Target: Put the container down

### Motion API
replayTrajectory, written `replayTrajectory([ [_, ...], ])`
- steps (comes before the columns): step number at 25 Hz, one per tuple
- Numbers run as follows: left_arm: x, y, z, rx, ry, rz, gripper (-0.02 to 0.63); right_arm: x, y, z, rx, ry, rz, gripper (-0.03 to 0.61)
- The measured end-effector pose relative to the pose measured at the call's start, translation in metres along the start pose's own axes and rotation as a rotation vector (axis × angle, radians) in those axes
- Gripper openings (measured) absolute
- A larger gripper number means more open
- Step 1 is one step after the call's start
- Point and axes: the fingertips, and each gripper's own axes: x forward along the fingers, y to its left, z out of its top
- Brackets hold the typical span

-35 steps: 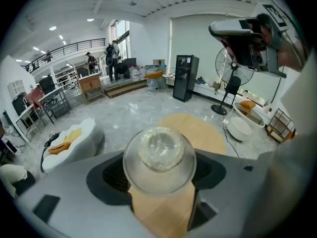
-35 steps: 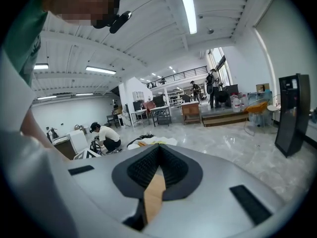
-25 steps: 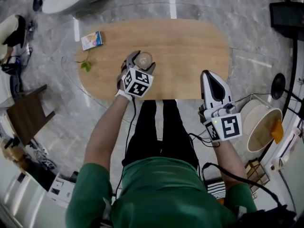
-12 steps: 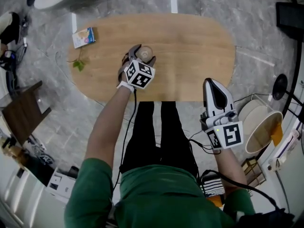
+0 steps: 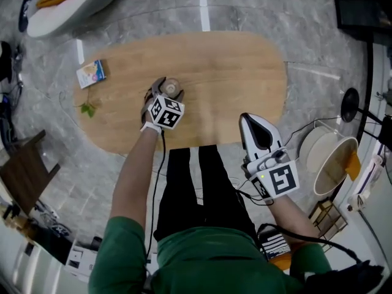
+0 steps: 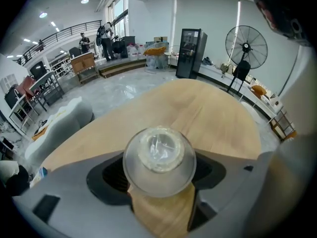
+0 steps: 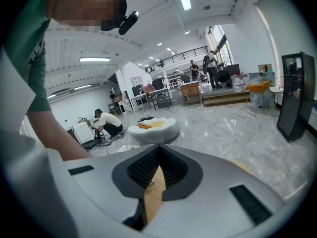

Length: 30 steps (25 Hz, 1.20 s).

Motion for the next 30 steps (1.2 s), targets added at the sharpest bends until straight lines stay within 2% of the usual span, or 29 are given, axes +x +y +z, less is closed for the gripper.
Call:
replayTrajectory([
  [5, 0.009, -0.007, -0.009, 0.022, 0.038, -0.003, 0.344, -0.005, 0.002, 0.000, -0.003, 0.016, -0.005, 0.020],
  [10, 0.007, -0.006, -0.010, 0.009, 0.010, 0.023, 0.345, -0.007, 0.010, -0.002, -0.006, 0.028, 0.003, 0.020],
  [13, 0.001, -0.001, -0.011, -0.002, 0.015, 0.038, 0.398, -0.008, 0.015, 0.004, -0.010, 0.019, 0.009, 0.021],
  [16, -0.015, 0.001, -0.017, -0.040, 0.023, 0.033, 0.399, -0.008, 0.023, 0.014, -0.014, 0.006, 0.014, 0.020],
  [18, -0.034, 0.004, -0.020, -0.055, 0.016, 0.047, 0.399, -0.009, 0.027, 0.023, -0.015, -0.010, 0.017, 0.020],
  [22, -0.091, 0.014, -0.020, -0.045, -0.002, 0.125, 0.397, -0.017, 0.034, 0.051, -0.012, -0.046, 0.014, 0.021],
  [27, -0.195, 0.029, 0.006, -0.105, -0.107, 0.176, 0.395, -0.040, 0.055, 0.099, -0.029, -0.107, 0.018, 0.021],
  [29, -0.233, 0.037, 0.020, -0.157, -0.155, 0.190, 0.370, -0.045, 0.060, 0.117, -0.039, -0.130, 0.017, 0.021],
  [30, -0.252, 0.041, 0.029, -0.181, -0.183, 0.202, 0.326, -0.048, 0.061, 0.126, -0.042, -0.139, 0.016, 0.020],
])
